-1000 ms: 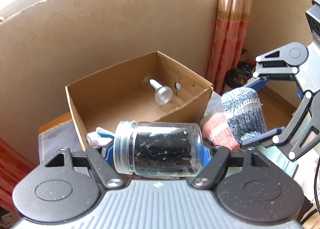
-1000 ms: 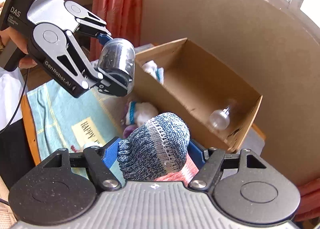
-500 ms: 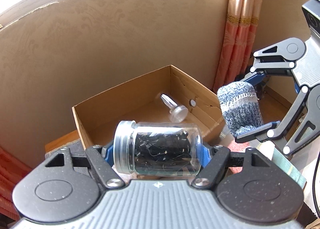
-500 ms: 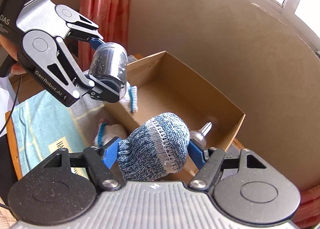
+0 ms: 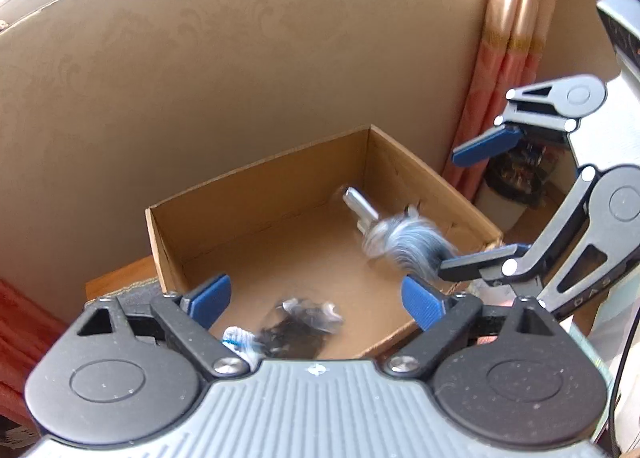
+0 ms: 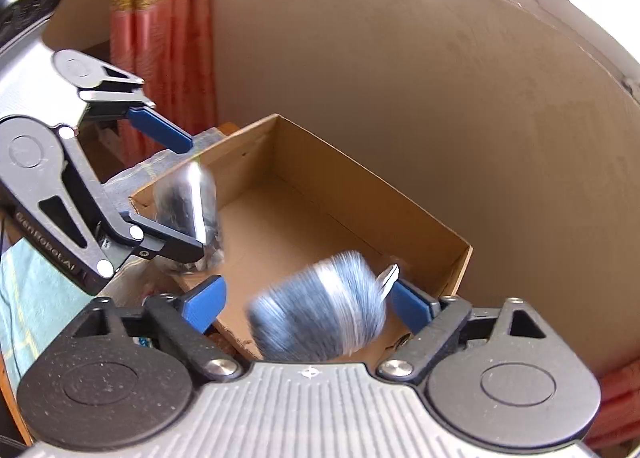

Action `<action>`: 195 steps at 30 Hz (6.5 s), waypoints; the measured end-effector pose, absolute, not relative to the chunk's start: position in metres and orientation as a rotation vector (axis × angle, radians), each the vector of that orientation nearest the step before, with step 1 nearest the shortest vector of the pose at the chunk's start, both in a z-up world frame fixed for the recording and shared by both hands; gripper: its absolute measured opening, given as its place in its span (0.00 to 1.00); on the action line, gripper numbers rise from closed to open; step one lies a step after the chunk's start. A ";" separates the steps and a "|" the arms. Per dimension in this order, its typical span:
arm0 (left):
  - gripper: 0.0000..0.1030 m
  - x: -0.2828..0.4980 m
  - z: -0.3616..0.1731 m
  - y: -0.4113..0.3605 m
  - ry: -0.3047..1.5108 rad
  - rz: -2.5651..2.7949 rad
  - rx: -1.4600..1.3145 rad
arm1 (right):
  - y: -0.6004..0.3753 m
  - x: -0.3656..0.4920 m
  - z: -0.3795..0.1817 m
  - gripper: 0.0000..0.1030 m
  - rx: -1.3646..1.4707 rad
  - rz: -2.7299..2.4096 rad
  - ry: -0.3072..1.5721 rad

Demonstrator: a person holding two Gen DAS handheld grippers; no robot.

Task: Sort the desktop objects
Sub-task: 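Carry clip jar with left tool into the box while right tool drops sock in, then move left tool to the light-blue figurine while right tool reaches the pink box, then close left tool on the figurine while right tool grips the pink KASI box, then carry figurine with left tool into the box while right tool carries pink box over it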

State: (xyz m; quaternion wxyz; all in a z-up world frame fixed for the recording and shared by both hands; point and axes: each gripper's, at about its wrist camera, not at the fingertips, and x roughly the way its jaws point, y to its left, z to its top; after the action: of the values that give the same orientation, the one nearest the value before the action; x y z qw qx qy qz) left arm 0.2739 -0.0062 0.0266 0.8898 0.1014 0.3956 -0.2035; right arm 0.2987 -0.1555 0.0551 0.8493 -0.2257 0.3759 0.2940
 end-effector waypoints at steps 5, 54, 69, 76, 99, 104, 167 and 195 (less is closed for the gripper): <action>0.90 0.261 0.025 -0.010 0.824 -0.409 0.265 | -0.154 0.291 0.055 0.90 -0.489 0.613 0.791; 0.90 0.111 -0.030 -0.014 0.925 -0.268 0.043 | -0.197 0.102 -0.013 1.00 -0.229 0.491 0.814; 0.90 0.095 -0.068 -0.023 0.998 -0.272 0.056 | -0.215 0.071 -0.046 1.00 -0.227 0.320 0.870; 0.89 0.096 -0.082 -0.031 1.022 -0.281 0.055 | -0.227 0.072 -0.053 1.00 -0.195 0.298 0.894; 0.45 0.109 -0.108 -0.042 1.083 -0.320 0.033 | -0.247 0.071 -0.065 1.00 -0.155 0.291 0.928; 0.44 0.111 -0.109 -0.043 1.074 -0.325 0.035 | -0.251 0.070 -0.077 1.00 -0.145 0.300 0.969; 0.44 0.133 -0.050 -0.032 0.950 -0.395 0.045 | -0.253 0.145 -0.016 0.82 -0.261 0.350 0.816; 0.44 0.222 0.030 -0.024 0.847 -0.402 0.093 | -0.190 0.226 0.055 0.82 -0.334 0.479 0.663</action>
State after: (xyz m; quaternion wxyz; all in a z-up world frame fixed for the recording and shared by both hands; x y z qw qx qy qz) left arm 0.2219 -0.0237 0.0298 0.8910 0.0449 0.4080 -0.1939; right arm 0.2262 -0.1898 0.0551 0.9041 -0.1617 0.3207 0.2316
